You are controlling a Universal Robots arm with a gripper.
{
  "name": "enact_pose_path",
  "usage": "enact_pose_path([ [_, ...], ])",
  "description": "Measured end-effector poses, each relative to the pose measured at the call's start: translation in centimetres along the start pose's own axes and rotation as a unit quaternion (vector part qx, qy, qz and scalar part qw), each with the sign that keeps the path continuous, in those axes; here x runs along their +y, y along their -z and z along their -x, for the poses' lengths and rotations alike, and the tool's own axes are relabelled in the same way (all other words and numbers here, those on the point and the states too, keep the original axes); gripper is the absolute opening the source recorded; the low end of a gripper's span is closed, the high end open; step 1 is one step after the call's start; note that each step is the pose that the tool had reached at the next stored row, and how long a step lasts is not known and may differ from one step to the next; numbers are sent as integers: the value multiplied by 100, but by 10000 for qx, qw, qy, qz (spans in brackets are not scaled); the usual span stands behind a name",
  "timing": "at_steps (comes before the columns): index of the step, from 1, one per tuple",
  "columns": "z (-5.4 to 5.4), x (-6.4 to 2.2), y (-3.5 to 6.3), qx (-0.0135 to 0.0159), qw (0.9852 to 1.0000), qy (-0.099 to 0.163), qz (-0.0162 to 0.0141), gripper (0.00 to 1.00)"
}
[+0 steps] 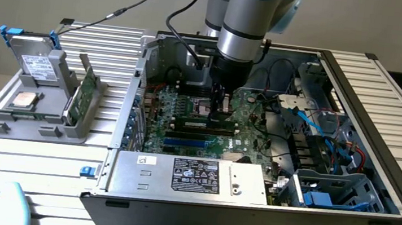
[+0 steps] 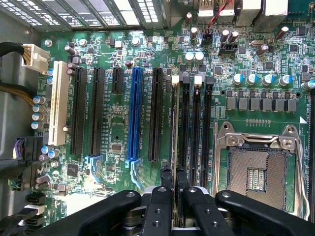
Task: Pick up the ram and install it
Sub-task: 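Insert the ram into the slot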
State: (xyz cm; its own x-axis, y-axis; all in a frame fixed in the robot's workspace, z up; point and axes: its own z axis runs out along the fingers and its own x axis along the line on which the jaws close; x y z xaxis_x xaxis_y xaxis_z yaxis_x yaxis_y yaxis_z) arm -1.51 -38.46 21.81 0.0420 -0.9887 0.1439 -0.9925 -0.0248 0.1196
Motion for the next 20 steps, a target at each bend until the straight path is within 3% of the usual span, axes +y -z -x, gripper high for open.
enact_pose_path([
  [20,0,-2,-15,1,10000,0,0,14],
])
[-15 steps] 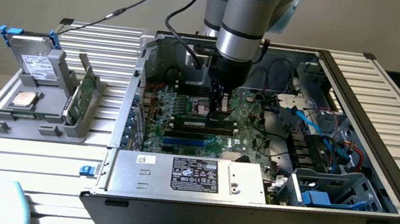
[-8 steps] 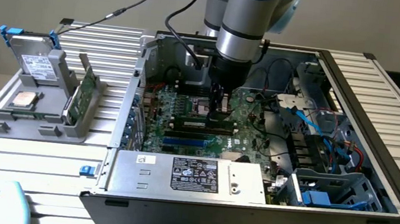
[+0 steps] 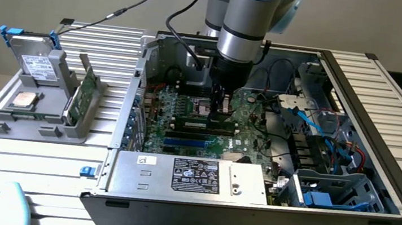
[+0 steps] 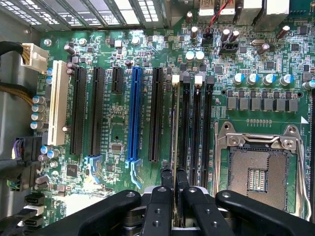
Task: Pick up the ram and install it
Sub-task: 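Insert the ram into the slot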
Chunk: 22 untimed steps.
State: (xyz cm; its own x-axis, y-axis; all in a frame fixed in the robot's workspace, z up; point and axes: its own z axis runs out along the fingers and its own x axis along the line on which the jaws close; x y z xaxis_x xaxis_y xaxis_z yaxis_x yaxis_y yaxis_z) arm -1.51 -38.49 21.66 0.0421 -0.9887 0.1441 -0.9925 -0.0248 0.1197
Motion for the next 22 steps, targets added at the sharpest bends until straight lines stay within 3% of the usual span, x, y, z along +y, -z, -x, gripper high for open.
enact_pose_path([
  [5,1,0,-1,-2,10000,0,0,16],
  [8,0,0,-1,-2,10000,0,-1,34],
  [9,0,0,-1,-1,10000,0,-1,34],
  [11,-1,1,6,-1,10000,0,0,45],
  [13,-5,8,49,-1,10000,0,0,45],
  [14,-9,17,78,-1,10000,0,0,52],
  [22,-17,140,190,5,10000,11,-2,52],
])
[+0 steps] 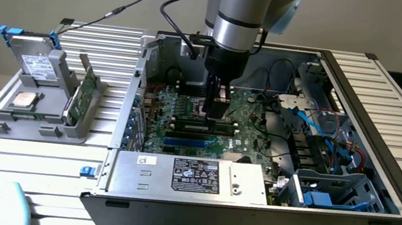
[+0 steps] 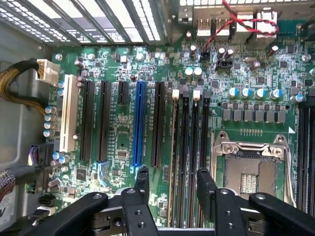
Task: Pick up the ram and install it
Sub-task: 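Insert the ram into the slot, then press down the ram until it locks into place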
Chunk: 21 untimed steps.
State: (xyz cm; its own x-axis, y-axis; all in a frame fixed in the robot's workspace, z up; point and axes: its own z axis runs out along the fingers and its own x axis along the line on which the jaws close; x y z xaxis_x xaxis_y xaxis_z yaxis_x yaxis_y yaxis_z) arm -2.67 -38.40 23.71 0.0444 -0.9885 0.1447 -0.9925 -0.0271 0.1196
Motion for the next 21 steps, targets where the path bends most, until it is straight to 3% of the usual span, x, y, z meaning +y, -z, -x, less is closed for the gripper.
enact_pose_path([
  [4,1,20,-1,3,10000,16,-3,50],
  [13,1,20,-1,4,10000,16,-2,11],
  [21,1,20,-1,4,10000,16,-2,11],
])
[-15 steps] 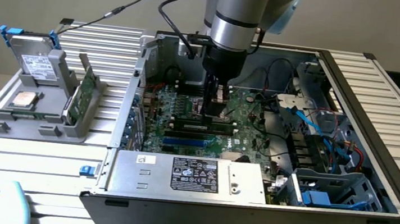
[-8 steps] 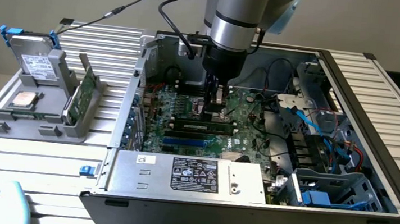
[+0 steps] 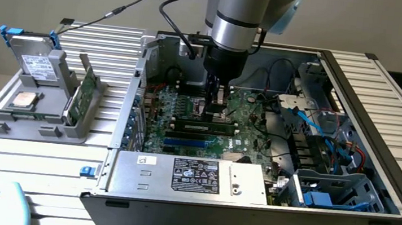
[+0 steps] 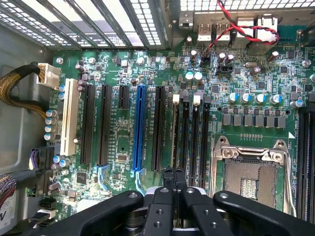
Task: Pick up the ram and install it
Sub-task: 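Press down the ram until it locks into place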
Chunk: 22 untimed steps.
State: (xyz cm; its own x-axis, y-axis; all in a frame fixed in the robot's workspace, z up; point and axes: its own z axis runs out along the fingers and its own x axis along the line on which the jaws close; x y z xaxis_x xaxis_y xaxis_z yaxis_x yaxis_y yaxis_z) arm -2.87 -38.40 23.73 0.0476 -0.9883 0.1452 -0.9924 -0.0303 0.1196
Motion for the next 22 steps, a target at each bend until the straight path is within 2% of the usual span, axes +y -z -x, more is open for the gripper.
enact_pose_path([
  [4,-1,-9,1,0,10000,0,0,11],
  [11,-69,-278,24,-25,10000,3,-1,11],
  [22,-64,-353,-26,-25,10000,3,-1,11],
])
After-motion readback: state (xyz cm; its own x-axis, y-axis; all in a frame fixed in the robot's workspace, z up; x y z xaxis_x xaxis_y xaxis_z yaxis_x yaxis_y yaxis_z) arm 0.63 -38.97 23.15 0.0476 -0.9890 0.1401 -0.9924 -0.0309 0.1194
